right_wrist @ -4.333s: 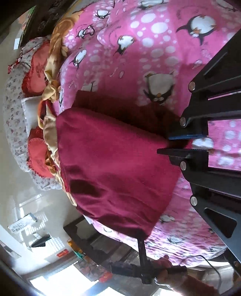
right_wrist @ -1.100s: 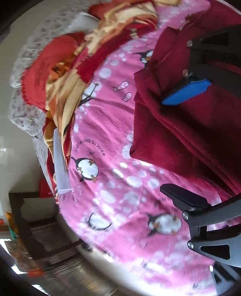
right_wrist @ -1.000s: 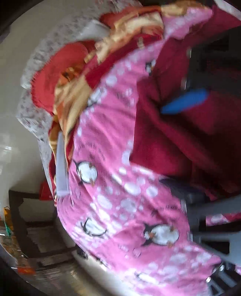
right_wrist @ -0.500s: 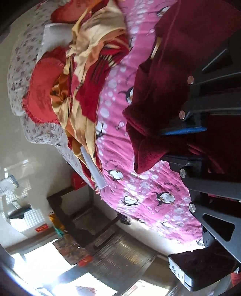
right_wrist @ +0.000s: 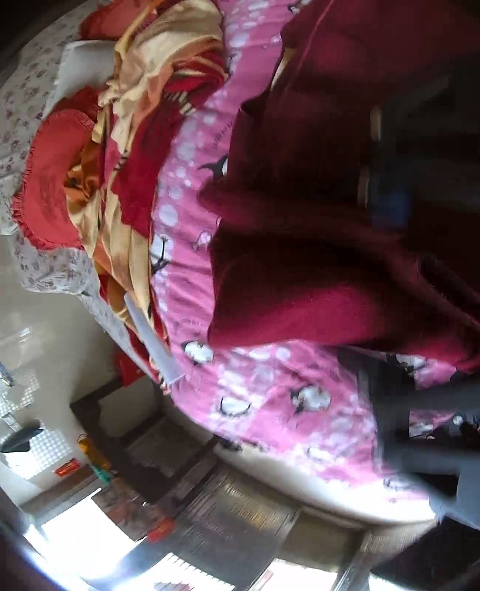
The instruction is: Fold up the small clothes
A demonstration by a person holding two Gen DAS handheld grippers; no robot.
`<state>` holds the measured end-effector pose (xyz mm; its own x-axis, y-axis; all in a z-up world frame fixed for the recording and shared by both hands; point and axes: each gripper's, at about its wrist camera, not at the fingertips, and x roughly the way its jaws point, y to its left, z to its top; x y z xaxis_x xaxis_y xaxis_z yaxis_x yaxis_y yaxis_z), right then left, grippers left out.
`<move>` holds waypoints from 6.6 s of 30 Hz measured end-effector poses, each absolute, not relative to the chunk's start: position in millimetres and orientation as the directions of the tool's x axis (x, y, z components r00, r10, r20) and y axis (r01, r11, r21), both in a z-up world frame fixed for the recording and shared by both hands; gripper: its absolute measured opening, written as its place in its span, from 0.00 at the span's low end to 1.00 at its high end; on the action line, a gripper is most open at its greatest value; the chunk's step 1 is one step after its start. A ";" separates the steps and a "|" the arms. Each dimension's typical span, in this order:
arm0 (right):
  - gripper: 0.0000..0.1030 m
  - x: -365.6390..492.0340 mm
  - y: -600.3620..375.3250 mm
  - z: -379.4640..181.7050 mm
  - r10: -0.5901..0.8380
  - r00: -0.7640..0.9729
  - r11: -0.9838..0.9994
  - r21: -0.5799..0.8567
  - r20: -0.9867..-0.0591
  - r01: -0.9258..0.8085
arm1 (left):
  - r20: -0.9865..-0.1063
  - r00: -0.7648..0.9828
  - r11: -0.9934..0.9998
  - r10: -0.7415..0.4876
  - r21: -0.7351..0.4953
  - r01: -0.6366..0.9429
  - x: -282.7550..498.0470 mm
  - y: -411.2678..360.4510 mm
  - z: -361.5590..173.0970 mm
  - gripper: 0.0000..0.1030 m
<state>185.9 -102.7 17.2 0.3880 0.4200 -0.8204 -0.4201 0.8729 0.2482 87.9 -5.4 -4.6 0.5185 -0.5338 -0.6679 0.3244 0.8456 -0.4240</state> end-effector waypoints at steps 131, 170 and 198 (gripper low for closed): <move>0.54 88.4 -374.5 -23.8 0.426 0.561 0.887 0.450 -0.710 -0.105 | -0.754 0.407 0.843 -0.516 -0.360 0.400 123.6 -149.5 -51.2 0.64; 0.57 36.6 -273.1 -29.0 0.531 0.370 0.847 0.486 -0.762 -0.214 | -0.827 0.439 0.921 -0.352 -0.221 0.321 28.8 -42.0 -34.6 0.54; 0.36 14.8 -231.3 22.3 0.359 0.479 0.884 0.128 -0.801 -0.449 | -0.806 0.560 0.972 -0.193 -0.080 0.221 47.5 -51.5 -31.3 0.67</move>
<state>14.8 -231.3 22.3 0.4786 0.3590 -0.8013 -0.4487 0.8844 0.1283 47.5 -51.5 -31.3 0.5598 -0.1935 -0.8057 0.2207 0.9721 -0.0801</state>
